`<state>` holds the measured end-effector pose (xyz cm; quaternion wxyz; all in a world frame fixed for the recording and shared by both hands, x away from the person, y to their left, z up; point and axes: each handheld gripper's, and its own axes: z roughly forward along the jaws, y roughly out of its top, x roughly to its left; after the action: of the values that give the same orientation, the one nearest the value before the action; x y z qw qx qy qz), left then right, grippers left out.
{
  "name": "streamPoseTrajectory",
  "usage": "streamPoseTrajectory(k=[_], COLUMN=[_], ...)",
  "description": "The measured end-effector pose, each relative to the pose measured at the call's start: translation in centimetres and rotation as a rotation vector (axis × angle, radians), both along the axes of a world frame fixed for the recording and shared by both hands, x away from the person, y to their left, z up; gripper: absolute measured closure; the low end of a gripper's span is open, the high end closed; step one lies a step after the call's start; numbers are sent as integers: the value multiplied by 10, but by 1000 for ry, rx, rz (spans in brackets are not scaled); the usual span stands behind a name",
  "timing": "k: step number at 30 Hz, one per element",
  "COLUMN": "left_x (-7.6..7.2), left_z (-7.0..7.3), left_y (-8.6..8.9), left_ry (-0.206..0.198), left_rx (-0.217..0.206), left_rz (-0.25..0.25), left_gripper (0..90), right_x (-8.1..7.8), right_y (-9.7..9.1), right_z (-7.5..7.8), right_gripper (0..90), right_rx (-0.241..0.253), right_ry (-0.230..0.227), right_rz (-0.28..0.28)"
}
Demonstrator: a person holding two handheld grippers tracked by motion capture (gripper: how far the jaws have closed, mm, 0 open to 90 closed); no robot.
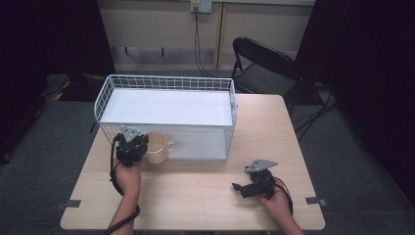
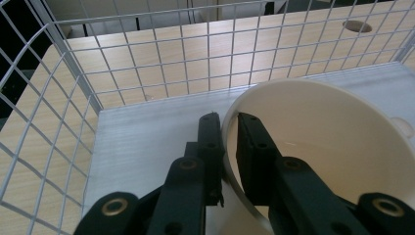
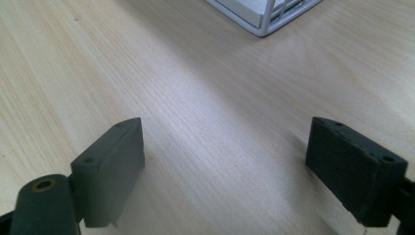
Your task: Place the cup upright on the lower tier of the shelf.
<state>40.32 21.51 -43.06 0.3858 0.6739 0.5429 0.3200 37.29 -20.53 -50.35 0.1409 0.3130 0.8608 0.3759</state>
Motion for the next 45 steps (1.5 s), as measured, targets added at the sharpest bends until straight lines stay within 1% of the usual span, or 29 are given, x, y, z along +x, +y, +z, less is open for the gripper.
streamPoseTrajectory(k=[2,5,8,10,12,14,16,19,20,22,23,24,25,27,30,31,32,35,36,38,39,40,42,45], left_x=[1,3,4,5,5,6,7,7,8,7,7,7,7,6,4,4,3,1,-1,-2,-3,-5,-8,-11], left_z=[-1,-1,-1,-1,-1,-2,-3,-2,-2,-1,0,1,2,4,7,7,6,6,7,8,8,9,10,10], left_y=[0,0,0,1,1,2,3,3,3,3,3,3,3,2,1,1,2,4,6,6,7,8,8,8], left_ry=[0,-5,-4,-1,0,2,3,-6,-15,-21,-22,-27,-28,-34,-25,-15,-10,-8,-3,0,3,4,13,14], left_rx=[6,-9,-9,-23,-27,-46,-51,-55,-63,-58,-54,-62,-59,-87,-100,-106,-124,-132,-138,-138,-140,-138,-130,-122], left_rz=[10,24,29,31,32,42,47,54,62,54,53,55,54,54,45,47,47,43,30,25,21,8,-7,-29], left_gripper=[808,807,805,800,799,798,798,792,780,759,734,710,686,657,612,588,563,516,504,474,474,450,425,391], right_x=[0,0,0,0,0,0,0,0,0,0,0,0,0,0,-1,-1,-1,-1,-1,-1,-1,-1,-1,-1], right_y=[0,0,0,0,0,0,0,0,0,0,0,0,0,0,0,0,0,0,-1,-1,-1,-1,-1,-1], right_z=[0,0,0,0,0,0,0,0,0,0,0,0,0,0,0,0,0,0,0,0,0,0,0,0], right_gripper=[139,139,139,139,139,139,139,139,139,139,139,139,139,139,139,139,139,139,139,139,139,139,139,139], right_rx=[-1,0,0,0,0,0,0,0,0,0,0,0,0,0,0,1,1,1,1,1,1,1,1,1], right_ry=[0,0,0,0,0,1,1,1,1,1,1,1,1,1,1,1,1,1,1,1,1,1,1,1], right_rz=[1,1,1,1,1,0,0,0,0,0,0,0,0,0,0,-1,-1,-1,-1,-1,-1,-1,-1,-1])
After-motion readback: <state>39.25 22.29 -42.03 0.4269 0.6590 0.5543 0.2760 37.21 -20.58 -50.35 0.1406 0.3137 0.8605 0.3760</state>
